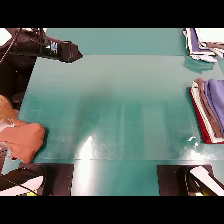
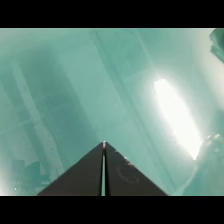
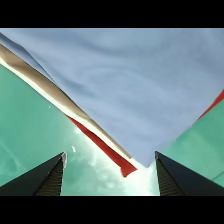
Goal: Fold the shirts.
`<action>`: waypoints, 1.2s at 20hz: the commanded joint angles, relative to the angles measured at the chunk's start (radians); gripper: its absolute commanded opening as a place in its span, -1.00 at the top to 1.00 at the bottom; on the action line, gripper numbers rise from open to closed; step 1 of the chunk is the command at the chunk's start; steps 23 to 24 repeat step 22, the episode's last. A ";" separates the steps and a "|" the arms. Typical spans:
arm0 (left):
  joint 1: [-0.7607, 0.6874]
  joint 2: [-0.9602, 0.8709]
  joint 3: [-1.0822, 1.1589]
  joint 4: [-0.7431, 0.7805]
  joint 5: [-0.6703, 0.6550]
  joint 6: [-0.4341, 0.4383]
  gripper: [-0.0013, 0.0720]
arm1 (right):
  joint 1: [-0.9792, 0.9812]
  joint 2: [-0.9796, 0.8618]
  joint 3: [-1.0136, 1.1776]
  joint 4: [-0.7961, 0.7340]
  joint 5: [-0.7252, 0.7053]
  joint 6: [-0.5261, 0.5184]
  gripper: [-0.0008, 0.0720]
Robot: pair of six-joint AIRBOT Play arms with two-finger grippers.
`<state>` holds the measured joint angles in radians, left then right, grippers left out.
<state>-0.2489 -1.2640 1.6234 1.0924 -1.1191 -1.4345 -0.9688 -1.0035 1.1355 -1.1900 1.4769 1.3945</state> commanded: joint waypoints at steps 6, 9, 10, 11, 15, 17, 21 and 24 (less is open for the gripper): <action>-0.001 0.001 0.000 0.000 -0.019 0.002 0.90 | 0.399 0.044 0.150 0.229 -0.081 0.003 -0.77; -0.001 0.001 0.000 -0.001 -0.014 0.002 0.90 | 0.707 0.044 0.192 0.229 -0.168 0.003 -0.75; -0.001 0.001 0.000 -0.001 -0.014 0.002 0.90 | 0.798 0.044 0.197 0.227 -0.198 0.003 -0.69; -0.001 0.001 0.000 -0.001 -0.014 0.002 0.90 | 0.890 0.044 0.200 0.223 -0.228 0.003 -0.39; -0.001 0.001 0.000 -0.001 -0.014 0.002 0.90 | 1.158 0.044 0.200 0.174 -0.286 0.003 0.94; -0.001 0.001 0.000 -0.001 -0.014 0.002 0.90 | 1.238 0.044 0.200 0.111 -0.283 0.002 0.94; -0.001 0.001 0.000 -0.001 -0.014 0.002 0.90 | 1.293 0.044 0.200 0.080 -0.278 0.003 0.94; -0.001 0.001 0.000 -0.001 -0.014 0.002 0.90 | 1.293 0.044 0.200 0.080 -0.273 0.003 0.94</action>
